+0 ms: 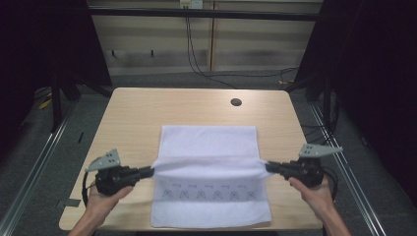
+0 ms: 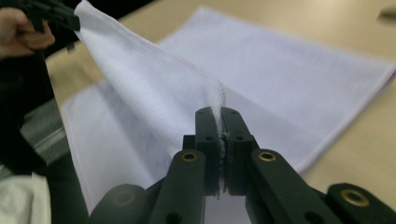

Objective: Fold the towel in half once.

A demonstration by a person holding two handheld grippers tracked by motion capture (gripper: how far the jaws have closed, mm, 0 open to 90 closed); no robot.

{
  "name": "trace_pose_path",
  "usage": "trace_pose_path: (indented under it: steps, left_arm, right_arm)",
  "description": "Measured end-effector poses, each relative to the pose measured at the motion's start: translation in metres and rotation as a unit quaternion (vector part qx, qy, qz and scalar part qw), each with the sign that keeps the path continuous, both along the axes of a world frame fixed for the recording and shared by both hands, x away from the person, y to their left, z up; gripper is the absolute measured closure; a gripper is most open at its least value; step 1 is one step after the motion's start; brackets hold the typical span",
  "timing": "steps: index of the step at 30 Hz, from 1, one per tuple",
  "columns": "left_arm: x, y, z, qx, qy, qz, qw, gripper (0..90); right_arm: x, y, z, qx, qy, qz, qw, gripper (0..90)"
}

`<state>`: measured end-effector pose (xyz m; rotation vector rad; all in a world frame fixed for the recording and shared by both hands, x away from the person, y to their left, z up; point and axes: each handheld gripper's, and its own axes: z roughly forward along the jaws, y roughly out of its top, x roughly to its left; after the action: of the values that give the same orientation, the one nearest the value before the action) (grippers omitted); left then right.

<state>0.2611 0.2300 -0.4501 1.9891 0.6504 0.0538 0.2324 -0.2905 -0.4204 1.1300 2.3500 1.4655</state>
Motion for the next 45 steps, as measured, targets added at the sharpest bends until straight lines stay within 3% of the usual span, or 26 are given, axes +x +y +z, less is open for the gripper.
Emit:
trace_pose_path:
  steps: [1, 2, 5, 7, 9, 11, 14, 17, 19, 21, 24, 26, 30, 32, 34, 36, 37, 40, 42, 43, 45]
  left_arm:
    - [-0.003, -0.003, -0.008, 0.008, 0.014, -0.008, 0.9998, 87.5]
    - [-0.005, -0.004, -0.015, 0.013, 0.022, -0.012, 0.9996, 87.4]
    - [-0.012, -0.006, -0.027, 0.027, 0.038, -0.029, 0.9985, 87.0]
    - [-0.016, -0.007, -0.029, 0.031, 0.051, -0.04, 0.9974, 85.8]
    - [-0.021, -0.009, -0.032, 0.033, 0.06, -0.068, 0.9954, 84.3]
    - [-0.026, -0.013, -0.033, 0.056, 0.06, -0.092, 0.9924, 82.2]
    - [-0.034, -0.012, -0.035, 0.069, 0.064, -0.108, 0.9897, 79.5]
    - [-0.04, -0.005, -0.03, 0.067, 0.063, -0.109, 0.9897, 74.2]
    - [-0.04, 0.004, -0.025, 0.039, 0.061, -0.097, 0.9927, 69.0]
    - [-0.035, 0.012, -0.023, 0.024, 0.051, -0.08, 0.9952, 67.9]
    - [-0.02, 0.013, -0.02, 0.012, 0.047, -0.046, 0.9978, 66.3]
    - [-0.006, 0.009, -0.018, 0.019, 0.036, -0.015, 0.9991, 65.2]
    - [0.026, -0.002, -0.021, 0.014, 0.053, 0.024, 0.9982, 59.1]
    - [0.039, -0.01, -0.023, 0.029, 0.053, 0.029, 0.9977, 57.6]
    - [0.052, -0.014, -0.027, 0.028, 0.056, 0.033, 0.9975, 53.2]
    - [0.066, -0.019, -0.032, 0.038, 0.064, 0.04, 0.9964, 53.6]
    - [0.072, -0.022, -0.034, 0.043, 0.057, 0.044, 0.9965, 53.6]
    - [0.09, -0.03, -0.041, 0.061, 0.064, 0.048, 0.9949, 54.5]
    - [0.101, -0.036, -0.045, 0.079, 0.067, 0.045, 0.9936, 59.8]
    - [0.106, -0.038, -0.045, 0.086, 0.051, 0.059, 0.9932, 62.7]
    - [0.112, -0.042, -0.045, 0.083, 0.051, 0.055, 0.9937, 66.9]
  right_arm:
    - [-0.004, 0.0, -0.013, -0.003, 0.027, 0.004, 0.9996, 87.0]
    - [-0.008, 0.001, -0.021, -0.008, 0.038, 0.011, 0.9992, 86.9]
    - [-0.018, -0.001, -0.034, -0.014, 0.058, 0.019, 0.998, 86.0]
    - [-0.023, -0.001, -0.038, -0.02, 0.065, 0.03, 0.9972, 82.4]
    - [-0.031, 0.0, -0.04, -0.016, 0.074, 0.053, 0.9958, 79.6]
    - [-0.04, 0.0, -0.041, -0.023, 0.076, 0.063, 0.9949, 76.7]
    - [-0.054, 0.002, -0.043, -0.03, 0.086, 0.085, 0.9922, 74.7]
    - [-0.067, 0.001, -0.046, -0.035, 0.102, 0.103, 0.9888, 69.0]
    - [-0.072, -0.001, -0.047, -0.037, 0.101, 0.098, 0.9894, 66.7]
    - [-0.071, -0.005, -0.047, -0.022, 0.095, 0.086, 0.9915, 64.8]
    - [-0.06, -0.005, -0.041, -0.007, 0.078, 0.061, 0.9951, 62.3]
    - [-0.051, -0.002, -0.036, -0.004, 0.035, 0.031, 0.9989, 57.8]
    - [-0.018, 0.008, -0.03, 0.003, 0.014, 0.019, 0.9997, 54.4]
    - [-0.002, 0.017, -0.031, -0.004, 0.013, 0.02, 0.9997, 54.4]
    - [0.012, 0.026, -0.034, -0.03, 0.014, 0.023, 0.9992, 54.0]
    - [0.028, 0.033, -0.04, -0.035, 0.024, 0.02, 0.9989, 53.9]
    - [0.036, 0.037, -0.043, -0.046, 0.026, 0.017, 0.9985, 53.8]
    - [0.06, 0.044, -0.053, -0.071, 0.037, 0.001, 0.9968, 53.6]
    - [0.074, 0.048, -0.058, -0.076, 0.049, -0.014, 0.9958, 53.6]
    - [0.079, 0.049, -0.06, -0.077, 0.054, -0.016, 0.9954, 53.6]
    - [0.091, 0.053, -0.059, -0.082, 0.057, -0.026, 0.9947, 53.7]
